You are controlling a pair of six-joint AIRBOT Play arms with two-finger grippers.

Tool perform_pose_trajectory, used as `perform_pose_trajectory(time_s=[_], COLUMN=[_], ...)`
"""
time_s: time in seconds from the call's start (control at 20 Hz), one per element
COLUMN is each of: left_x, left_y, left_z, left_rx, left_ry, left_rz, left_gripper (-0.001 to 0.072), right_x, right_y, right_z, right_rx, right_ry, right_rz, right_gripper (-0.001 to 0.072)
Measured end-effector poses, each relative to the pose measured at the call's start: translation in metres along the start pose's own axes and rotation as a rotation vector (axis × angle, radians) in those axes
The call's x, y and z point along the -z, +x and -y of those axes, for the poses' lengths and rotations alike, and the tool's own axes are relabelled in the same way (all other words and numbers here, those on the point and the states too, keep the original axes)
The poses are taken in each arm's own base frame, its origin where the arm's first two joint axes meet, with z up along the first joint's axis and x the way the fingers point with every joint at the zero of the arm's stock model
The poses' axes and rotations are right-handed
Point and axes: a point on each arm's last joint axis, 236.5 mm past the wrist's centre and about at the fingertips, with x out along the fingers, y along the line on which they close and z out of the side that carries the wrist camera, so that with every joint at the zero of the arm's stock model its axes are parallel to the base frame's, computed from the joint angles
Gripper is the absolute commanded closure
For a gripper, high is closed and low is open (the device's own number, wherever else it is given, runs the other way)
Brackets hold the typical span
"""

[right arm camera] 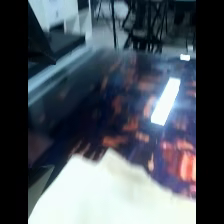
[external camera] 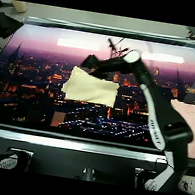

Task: Fold the shirts.

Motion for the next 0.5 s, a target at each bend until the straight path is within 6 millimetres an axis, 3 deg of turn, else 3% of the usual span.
perform_pose_trajectory(time_s=[0.1,0.15,0.25,0.4,0.5], left_x=[0.008,0.012,0.023,0.04,0.049], left_y=[-0.002,-0.002,0.001,0.008,0.012], left_z=[-0.005,-0.008,-0.012,-0.01,-0.004], left_rx=[-0.02,-0.031,-0.037,-0.031,-0.017], left_ry=[0.009,0.012,0.009,0.006,0.01], left_rz=[-0.025,-0.038,-0.069,-0.112,-0.135], left_gripper=[0.0671,0.0671,0.0671,0.0671,0.0671], right_x=[-0.001,0.002,0.018,0.05,0.06], right_y=[-0.05,-0.075,-0.103,-0.094,-0.072], right_z=[0.052,0.094,0.155,0.209,0.219], right_rx=[0.2,0.328,0.462,0.462,0.392], right_ry=[-0.026,0.001,0.093,0.215,0.26], right_rz=[-0.016,-0.033,-0.078,-0.16,-0.185], right_gripper=[0.0057,0.0067,0.0075,0.0075,0.0095])
